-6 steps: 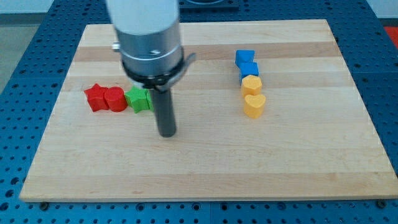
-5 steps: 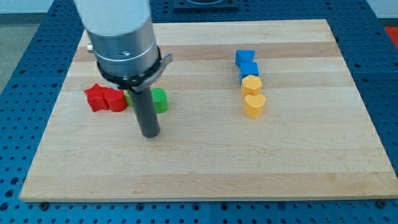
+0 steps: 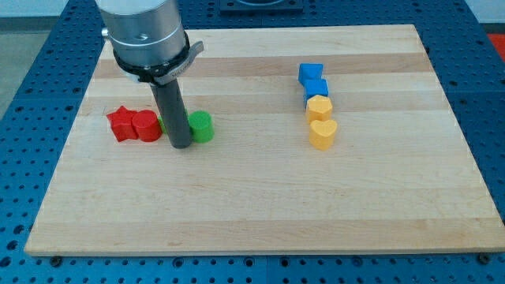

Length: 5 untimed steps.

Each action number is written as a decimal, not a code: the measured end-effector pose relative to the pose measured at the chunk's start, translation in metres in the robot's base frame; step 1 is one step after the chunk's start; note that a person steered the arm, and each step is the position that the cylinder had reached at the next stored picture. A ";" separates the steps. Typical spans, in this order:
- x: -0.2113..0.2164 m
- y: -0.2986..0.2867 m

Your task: Separate green star from green circle

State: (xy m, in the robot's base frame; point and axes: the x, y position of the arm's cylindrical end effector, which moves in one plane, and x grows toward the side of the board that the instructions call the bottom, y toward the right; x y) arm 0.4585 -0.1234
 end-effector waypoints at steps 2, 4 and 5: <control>-0.020 -0.019; -0.044 -0.048; -0.051 -0.048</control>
